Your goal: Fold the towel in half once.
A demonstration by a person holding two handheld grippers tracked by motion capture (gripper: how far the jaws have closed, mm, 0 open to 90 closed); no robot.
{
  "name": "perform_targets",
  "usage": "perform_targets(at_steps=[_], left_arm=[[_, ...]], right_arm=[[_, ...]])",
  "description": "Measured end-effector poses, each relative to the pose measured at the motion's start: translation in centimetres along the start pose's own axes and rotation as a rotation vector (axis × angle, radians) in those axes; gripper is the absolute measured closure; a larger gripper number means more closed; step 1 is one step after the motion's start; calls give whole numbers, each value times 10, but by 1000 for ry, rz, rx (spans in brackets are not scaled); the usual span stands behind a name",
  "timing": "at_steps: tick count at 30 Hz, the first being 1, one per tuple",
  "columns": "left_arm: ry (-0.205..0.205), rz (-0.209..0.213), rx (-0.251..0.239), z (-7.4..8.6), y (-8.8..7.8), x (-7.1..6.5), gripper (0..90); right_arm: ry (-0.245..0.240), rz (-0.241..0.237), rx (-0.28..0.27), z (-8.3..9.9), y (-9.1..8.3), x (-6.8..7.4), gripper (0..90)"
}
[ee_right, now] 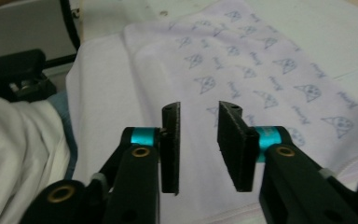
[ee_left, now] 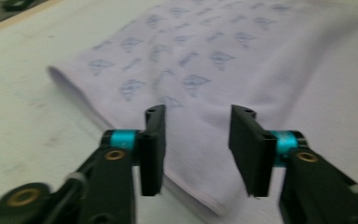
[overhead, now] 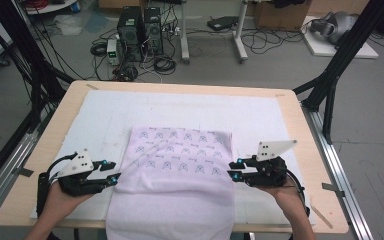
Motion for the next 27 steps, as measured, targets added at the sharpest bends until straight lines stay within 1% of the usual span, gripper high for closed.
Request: perform_targets(at_steps=[1,2,4,5,6,7,8,9,10,11,12,13,14,15,16,17,18,20,21,22,23,24,25,26,27], left_arm=[[-5,-6,2,-4,4,5,513],[-9,-22,-6,-7,9,10,505],[-29,-47,-9,-13,21,20,486],[-29,-70,-4,-16,28,25,480],[-44,-86,-3,-19,36,31,479],[-76,-78,-5,-21,43,38,480],[-111,-66,9,-23,51,46,492],[-155,-71,21,-25,58,54,511],[-190,-84,27,-28,65,62,516],[-202,-93,30,-31,70,68,516],[-205,-103,25,-34,75,73,516],[-199,-117,26,-37,80,78,516],[-202,-119,38,-39,85,81,513],[-216,-124,48,-42,91,86,498],[-209,-131,48,-44,96,90,490],[-220,-127,43,-45,100,93,489],[-236,-122,48,-45,104,95,481],[-252,-143,58,-44,111,98,461],[-260,-144,64,-43,115,98,447],[-261,-141,77,-43,118,99,442],[-253,-148,99,-43,122,99,442],[-254,-151,109,-43,125,98,442],[-254,-152,117,-43,129,98,444],[-253,-167,128,-43,132,98,456],[-261,-188,142,-43,136,98,464]], right_arm=[[11,7,9,-1,3,-5,664],[20,30,25,-1,6,-12,625],[50,63,54,-1,15,-29,595],[61,95,73,0,19,-37,579],[85,111,88,1,23,-47,580],[106,113,109,2,28,-56,579],[116,129,130,2,32,-64,566],[123,149,141,1,36,-71,560],[129,152,147,0,40,-78,559],[137,162,154,-3,43,-84,545],[130,177,173,-5,47,-90,528],[123,191,194,-7,51,-95,517],[129,200,203,-8,55,-102,493],[131,209,210,-8,58,-107,472],[134,230,224,-6,62,-115,461],[151,231,236,-3,66,-122,450],[172,232,244,1,69,-127,436],[205,246,269,11,74,-136,393],[216,262,283,15,77,-140,380],[237,265,295,19,79,-142,376],[251,272,304,22,81,-145,362],[264,274,309,25,83,-147,355],[265,277,317,26,85,-148,355],[265,278,329,27,88,-148,356],[265,281,346,29,91,-148,362]])
Point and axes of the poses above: each handheld gripper's, and its own axes: y roughly forward along the jaws, z roughly out of its underside, x roughly to its left, the point moved 2 cm from there along y, roughly forward along the jaws, and after that the axes turned 9 degrees about -y, right-handed, at the moved point
